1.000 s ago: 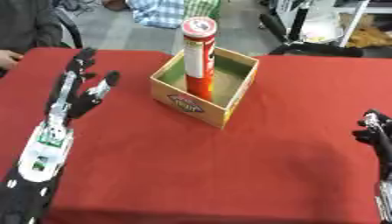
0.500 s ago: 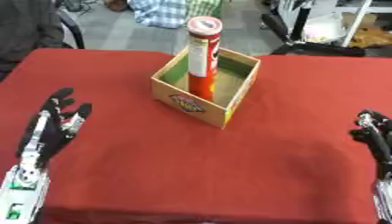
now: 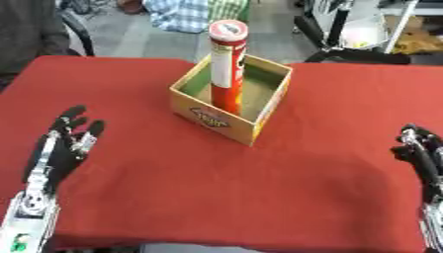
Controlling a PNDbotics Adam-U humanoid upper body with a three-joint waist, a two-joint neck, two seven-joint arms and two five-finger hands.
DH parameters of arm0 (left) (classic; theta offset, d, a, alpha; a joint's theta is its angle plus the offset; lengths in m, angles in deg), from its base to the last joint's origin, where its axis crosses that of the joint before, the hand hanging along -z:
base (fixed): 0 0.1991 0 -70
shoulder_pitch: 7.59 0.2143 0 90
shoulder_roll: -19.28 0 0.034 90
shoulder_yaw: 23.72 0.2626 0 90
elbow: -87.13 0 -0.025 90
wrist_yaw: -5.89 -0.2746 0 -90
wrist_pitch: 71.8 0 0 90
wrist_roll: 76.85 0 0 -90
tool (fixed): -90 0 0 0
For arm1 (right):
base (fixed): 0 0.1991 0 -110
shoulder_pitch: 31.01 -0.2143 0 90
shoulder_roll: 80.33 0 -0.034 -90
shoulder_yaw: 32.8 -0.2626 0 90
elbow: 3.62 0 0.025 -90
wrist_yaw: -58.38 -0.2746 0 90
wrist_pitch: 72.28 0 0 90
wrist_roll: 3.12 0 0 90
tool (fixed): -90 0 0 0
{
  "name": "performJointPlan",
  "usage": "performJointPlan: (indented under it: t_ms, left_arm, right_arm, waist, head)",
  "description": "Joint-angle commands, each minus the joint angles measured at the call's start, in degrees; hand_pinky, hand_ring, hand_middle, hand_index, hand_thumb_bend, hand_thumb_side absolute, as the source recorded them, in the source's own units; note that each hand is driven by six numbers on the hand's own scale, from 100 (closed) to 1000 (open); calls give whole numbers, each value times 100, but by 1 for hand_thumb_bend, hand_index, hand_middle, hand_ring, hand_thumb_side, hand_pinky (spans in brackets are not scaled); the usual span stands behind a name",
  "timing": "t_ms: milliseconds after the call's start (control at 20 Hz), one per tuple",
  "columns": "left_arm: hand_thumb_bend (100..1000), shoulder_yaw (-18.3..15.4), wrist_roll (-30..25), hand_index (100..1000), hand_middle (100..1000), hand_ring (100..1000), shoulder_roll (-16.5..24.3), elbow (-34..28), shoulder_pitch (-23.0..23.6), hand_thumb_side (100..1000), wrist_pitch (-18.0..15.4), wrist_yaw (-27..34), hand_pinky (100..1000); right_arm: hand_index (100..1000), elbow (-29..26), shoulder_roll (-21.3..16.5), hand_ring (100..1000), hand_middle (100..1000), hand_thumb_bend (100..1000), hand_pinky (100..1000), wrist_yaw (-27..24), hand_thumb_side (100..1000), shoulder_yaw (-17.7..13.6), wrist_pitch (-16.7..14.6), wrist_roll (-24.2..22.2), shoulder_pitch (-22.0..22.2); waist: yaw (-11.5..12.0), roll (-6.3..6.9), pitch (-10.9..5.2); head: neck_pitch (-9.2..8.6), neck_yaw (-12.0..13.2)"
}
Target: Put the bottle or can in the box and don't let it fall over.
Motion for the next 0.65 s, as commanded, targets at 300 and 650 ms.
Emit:
performJointPlan:
  t_ms: [300,650]
  left_arm:
    - [574,-75,-94,911,948,921,45,-103,-23,662,-41,-66,831]
    - [569,-103,-86,911,947,921,42,-131,-18,668,-50,-52,831]
  right_arm:
    - [816,-45,-63,601,620,100,688,69,639,5,-13,-80,-60]
    - [816,-45,-58,601,620,100,688,80,636,-3,-19,-97,-61]
  waist:
    - [4,-13,-117]
    - [9,-14,-129]
  head:
    - [30,-24]
    - [30,-46]
